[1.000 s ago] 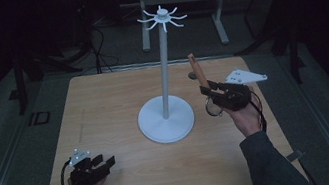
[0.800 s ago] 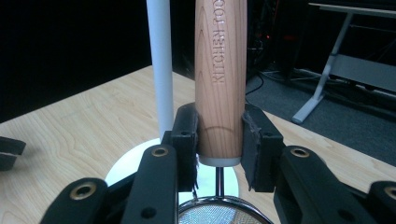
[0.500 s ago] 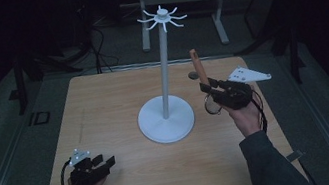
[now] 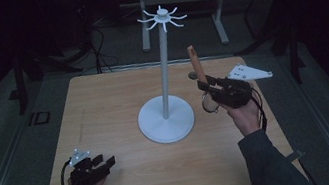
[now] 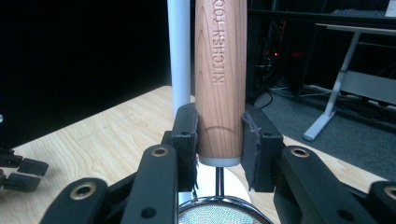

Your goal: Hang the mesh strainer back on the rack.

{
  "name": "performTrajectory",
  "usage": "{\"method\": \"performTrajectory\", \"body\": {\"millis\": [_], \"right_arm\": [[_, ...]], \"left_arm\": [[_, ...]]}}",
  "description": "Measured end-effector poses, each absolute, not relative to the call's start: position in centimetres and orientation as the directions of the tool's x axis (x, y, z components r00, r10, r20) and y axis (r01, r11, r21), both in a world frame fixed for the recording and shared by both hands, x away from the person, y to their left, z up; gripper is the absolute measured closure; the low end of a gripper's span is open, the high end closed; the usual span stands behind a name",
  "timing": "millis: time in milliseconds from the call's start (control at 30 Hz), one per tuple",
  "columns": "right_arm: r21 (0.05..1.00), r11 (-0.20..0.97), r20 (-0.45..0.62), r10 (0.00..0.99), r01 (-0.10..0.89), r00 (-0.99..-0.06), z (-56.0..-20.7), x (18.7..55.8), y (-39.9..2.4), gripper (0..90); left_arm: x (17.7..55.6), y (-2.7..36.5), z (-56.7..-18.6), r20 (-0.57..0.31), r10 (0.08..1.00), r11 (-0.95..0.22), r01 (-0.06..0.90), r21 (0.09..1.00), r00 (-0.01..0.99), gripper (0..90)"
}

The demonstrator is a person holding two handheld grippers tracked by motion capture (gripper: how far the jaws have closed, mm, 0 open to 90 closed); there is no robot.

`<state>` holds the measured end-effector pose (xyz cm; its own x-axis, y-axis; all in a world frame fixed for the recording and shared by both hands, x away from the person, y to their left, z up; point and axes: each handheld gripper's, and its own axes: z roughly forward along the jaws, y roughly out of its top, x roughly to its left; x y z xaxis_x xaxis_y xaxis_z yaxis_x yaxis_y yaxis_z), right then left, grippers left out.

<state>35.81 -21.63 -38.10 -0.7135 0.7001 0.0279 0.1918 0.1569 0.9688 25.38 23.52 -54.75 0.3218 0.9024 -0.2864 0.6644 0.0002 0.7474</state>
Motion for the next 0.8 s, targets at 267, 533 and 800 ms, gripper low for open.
{"method": "performTrajectory", "body": {"millis": [267,533,800], "right_arm": [[0.973,0.122,0.058,0.688,0.194,-0.724,-37.6,35.9,-21.8,69.2],[0.977,0.096,0.073,0.684,0.189,-0.726,-37.1,35.9,-22.1,69.2],[0.980,0.086,0.072,0.683,0.179,-0.727,-36.6,35.8,-22.0,69.2]], "left_arm": [[25.4,23.5,-54.8,-0.286,0.902,-0.001,0.665,0.747,0.323,45.4],[25.4,23.5,-54.8,-0.285,0.902,-0.002,0.665,0.747,0.323,45.4],[25.4,23.5,-54.8,-0.285,0.902,-0.002,0.665,0.747,0.323,45.4]]}}
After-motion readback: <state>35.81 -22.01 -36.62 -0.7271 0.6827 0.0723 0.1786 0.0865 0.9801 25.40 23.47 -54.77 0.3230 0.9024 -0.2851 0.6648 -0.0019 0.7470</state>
